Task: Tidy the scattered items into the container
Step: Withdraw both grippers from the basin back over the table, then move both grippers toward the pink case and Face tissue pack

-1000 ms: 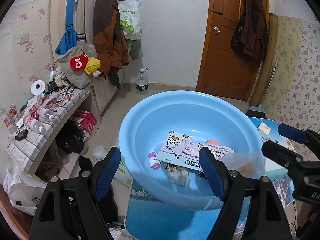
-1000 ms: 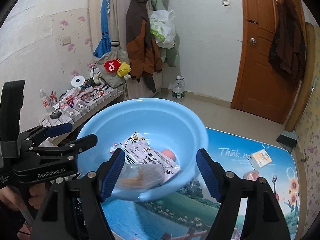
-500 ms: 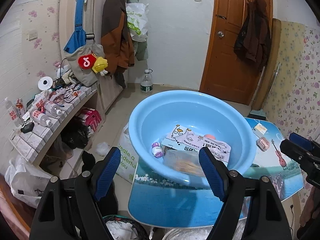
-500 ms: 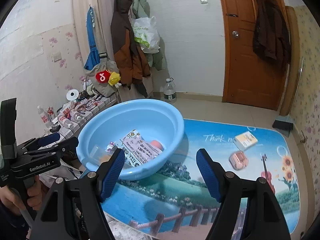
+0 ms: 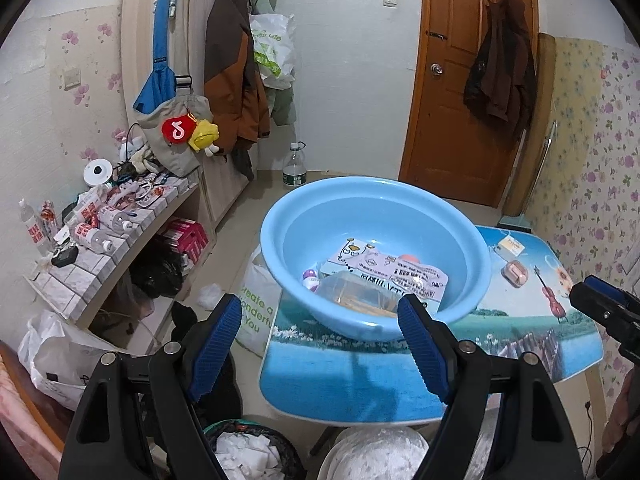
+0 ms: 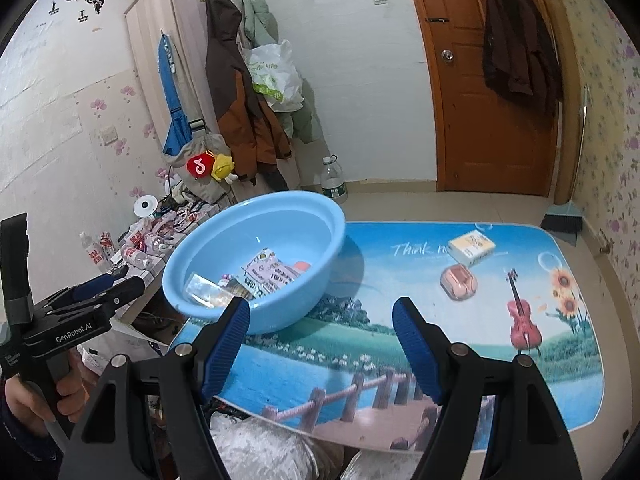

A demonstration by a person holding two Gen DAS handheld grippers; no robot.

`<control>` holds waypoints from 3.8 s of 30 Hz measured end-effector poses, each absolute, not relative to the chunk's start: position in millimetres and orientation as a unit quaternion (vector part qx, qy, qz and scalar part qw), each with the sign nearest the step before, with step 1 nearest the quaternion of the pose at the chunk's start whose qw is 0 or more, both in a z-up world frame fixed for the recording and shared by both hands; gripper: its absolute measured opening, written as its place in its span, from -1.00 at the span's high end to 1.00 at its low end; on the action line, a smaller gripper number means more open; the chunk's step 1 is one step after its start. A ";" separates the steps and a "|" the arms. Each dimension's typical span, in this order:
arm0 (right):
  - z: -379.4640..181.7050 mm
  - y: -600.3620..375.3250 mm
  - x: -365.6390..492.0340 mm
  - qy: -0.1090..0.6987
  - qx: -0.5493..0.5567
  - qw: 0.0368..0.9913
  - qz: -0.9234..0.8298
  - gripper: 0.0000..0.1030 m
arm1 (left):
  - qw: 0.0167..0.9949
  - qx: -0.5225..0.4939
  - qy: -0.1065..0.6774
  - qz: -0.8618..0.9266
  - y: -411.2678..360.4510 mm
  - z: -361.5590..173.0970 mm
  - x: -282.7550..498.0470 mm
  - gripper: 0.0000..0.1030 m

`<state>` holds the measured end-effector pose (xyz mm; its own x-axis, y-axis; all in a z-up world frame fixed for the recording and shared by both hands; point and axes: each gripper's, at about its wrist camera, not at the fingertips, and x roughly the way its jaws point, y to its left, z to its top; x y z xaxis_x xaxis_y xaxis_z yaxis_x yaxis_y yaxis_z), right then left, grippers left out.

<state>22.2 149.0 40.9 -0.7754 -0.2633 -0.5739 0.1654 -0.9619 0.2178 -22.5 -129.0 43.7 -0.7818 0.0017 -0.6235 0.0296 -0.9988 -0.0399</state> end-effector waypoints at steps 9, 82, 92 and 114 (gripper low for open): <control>43.3 157.3 28.2 -0.081 0.312 0.112 -0.940 -0.47 | 0.004 0.324 0.017 -0.946 -124.5 52.0 -14.3 -0.54; 26.8 214.8 26.2 -0.110 0.313 0.055 -0.942 -0.47 | -0.023 0.315 0.001 -0.949 -84.8 60.5 -22.2 -0.77; 18.1 248.9 23.8 -0.125 0.316 0.031 -0.940 -0.47 | -0.048 0.317 -0.014 -0.947 -46.2 62.2 -31.6 -0.77; 4.3 334.8 4.3 -0.125 0.322 -0.038 -0.938 -0.47 | -0.166 0.344 -0.062 -0.922 89.5 28.6 -62.3 -0.77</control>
